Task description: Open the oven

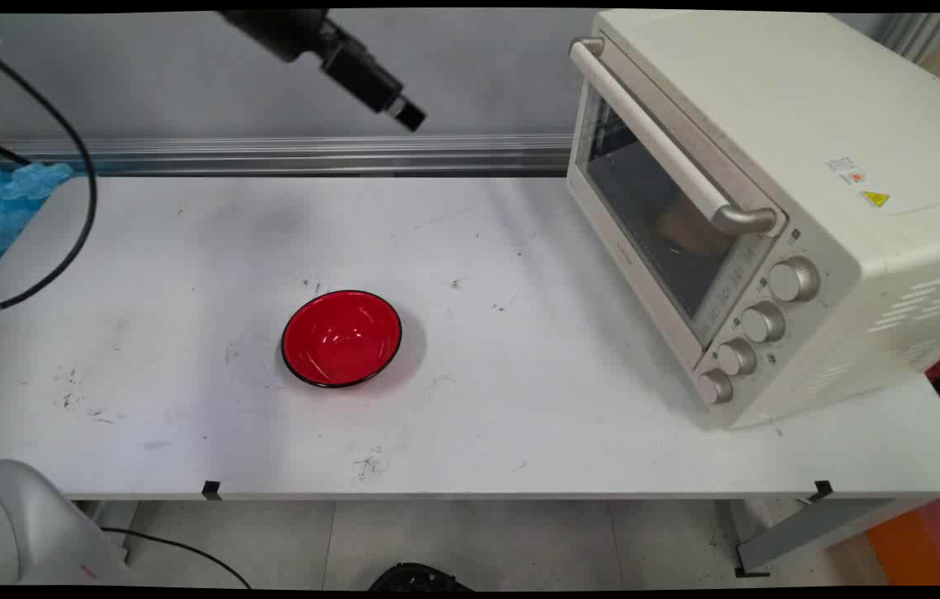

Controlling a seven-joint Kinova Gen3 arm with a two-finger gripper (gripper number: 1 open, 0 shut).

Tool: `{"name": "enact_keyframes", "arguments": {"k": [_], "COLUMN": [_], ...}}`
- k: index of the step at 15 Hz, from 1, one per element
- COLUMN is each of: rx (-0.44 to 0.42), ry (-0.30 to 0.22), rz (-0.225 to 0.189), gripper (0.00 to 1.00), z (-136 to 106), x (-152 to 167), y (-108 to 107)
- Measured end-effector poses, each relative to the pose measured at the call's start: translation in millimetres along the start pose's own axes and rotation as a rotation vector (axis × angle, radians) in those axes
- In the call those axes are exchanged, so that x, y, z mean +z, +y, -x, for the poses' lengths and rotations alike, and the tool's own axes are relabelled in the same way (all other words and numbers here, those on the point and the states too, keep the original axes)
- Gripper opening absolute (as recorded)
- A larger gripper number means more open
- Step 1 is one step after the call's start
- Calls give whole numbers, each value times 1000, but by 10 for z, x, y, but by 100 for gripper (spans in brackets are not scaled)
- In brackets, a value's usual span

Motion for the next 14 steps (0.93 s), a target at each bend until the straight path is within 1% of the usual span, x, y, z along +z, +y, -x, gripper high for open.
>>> {"name": "enact_keyframes", "arguments": {"k": [4, 5, 10, 12, 13, 14], "rx": [26, 30, 49, 57, 59, 61], "ry": [26, 29, 66, 77, 82, 88], "rz": [-2, -3, -16, -18, -16, -13], "gripper": [100, 100, 100, 100, 0, 0], "z": [-358, -414, -859, -1001, -1062, -1127], "x": [224, 256, 493, 569, 602, 636], "y": [-37, -46, -122, -138, -140, -141]}}
